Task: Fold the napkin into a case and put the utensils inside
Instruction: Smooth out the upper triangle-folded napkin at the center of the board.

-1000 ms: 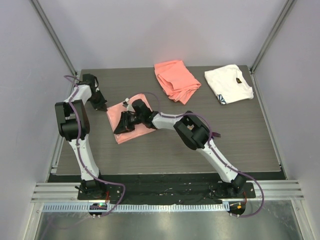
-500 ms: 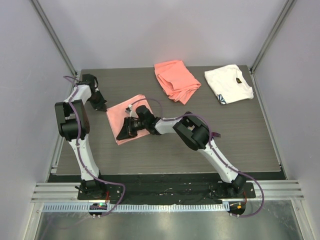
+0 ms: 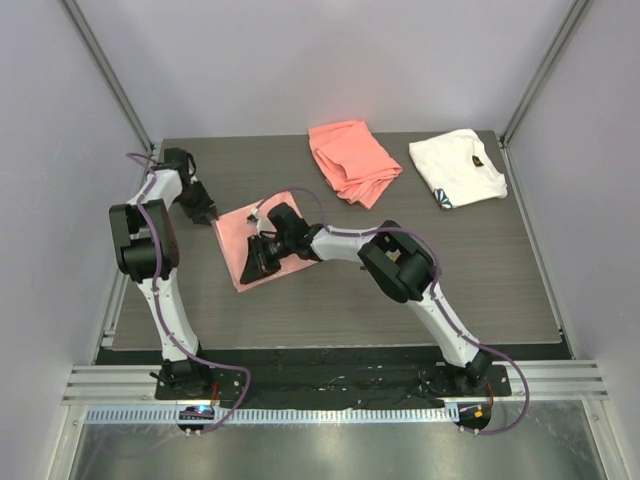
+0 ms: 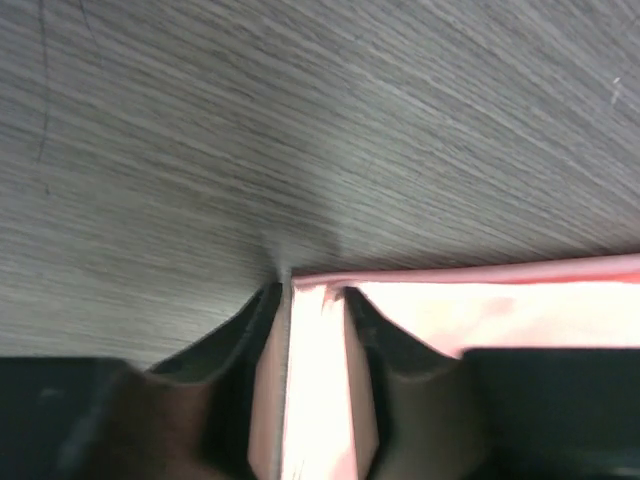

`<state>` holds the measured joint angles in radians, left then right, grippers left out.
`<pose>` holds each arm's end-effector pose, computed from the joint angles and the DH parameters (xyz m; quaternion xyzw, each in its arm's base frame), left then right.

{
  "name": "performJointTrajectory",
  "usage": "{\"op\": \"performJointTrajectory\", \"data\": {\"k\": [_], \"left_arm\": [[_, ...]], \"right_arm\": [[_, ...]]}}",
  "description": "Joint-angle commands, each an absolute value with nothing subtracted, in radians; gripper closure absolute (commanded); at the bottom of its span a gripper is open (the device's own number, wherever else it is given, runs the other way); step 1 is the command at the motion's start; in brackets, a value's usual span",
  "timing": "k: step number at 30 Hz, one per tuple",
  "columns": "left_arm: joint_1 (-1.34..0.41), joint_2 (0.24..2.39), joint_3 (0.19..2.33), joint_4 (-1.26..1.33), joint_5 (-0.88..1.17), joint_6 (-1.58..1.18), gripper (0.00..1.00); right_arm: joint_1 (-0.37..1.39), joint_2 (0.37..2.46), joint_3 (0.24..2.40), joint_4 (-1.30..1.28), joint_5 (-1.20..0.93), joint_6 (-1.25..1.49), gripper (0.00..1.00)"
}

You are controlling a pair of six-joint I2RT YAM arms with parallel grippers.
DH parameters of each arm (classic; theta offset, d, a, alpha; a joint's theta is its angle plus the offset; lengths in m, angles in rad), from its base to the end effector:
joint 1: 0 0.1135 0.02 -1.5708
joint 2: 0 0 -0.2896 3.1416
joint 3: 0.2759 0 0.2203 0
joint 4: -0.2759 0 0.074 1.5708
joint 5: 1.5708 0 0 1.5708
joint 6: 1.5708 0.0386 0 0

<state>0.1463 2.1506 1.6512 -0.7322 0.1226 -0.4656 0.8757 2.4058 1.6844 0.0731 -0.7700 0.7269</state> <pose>0.4269 0.0581 0.2010 -0.2865 0.9412 -0.0864 0.1567 0.3089 0.4124 0.1515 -0.2284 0.8152 0.5303 0.0454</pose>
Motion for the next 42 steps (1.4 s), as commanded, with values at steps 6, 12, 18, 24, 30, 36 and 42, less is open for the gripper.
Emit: {"op": "performJointTrajectory", "data": {"k": [6,12,18,24,30,36,42], "left_arm": [[0.156,1.827,1.55,-0.755,0.06,-0.529,0.37],[0.12,1.516,1.113,-0.508,0.297,-0.71,0.85],[0.031,1.479,0.905,-0.387,0.361,-0.773,1.0],[-0.035,1.496,0.848,-0.321,0.35,-0.792,1.0],[-0.035,1.467,0.796,-0.341,0.282,-0.791,1.0],[-0.037,1.443,0.756,-0.373,0.206,-0.793,1.0],[-0.035,1.448,0.727,-0.371,0.163,-0.805,1.0]], "right_arm": [[0.736,2.298,1.788,0.12,-0.789,0.769,0.76],[0.709,2.379,1.885,0.127,-0.775,0.798,0.75],[0.712,2.445,1.911,0.224,-0.767,0.897,0.76],[0.735,2.468,1.872,0.276,-0.773,0.94,0.78],[0.761,2.479,1.827,0.299,-0.779,0.943,0.8],[0.787,2.499,1.815,0.322,-0.779,0.957,0.81],[0.785,2.536,1.831,0.339,-0.779,0.962,0.81]]}}
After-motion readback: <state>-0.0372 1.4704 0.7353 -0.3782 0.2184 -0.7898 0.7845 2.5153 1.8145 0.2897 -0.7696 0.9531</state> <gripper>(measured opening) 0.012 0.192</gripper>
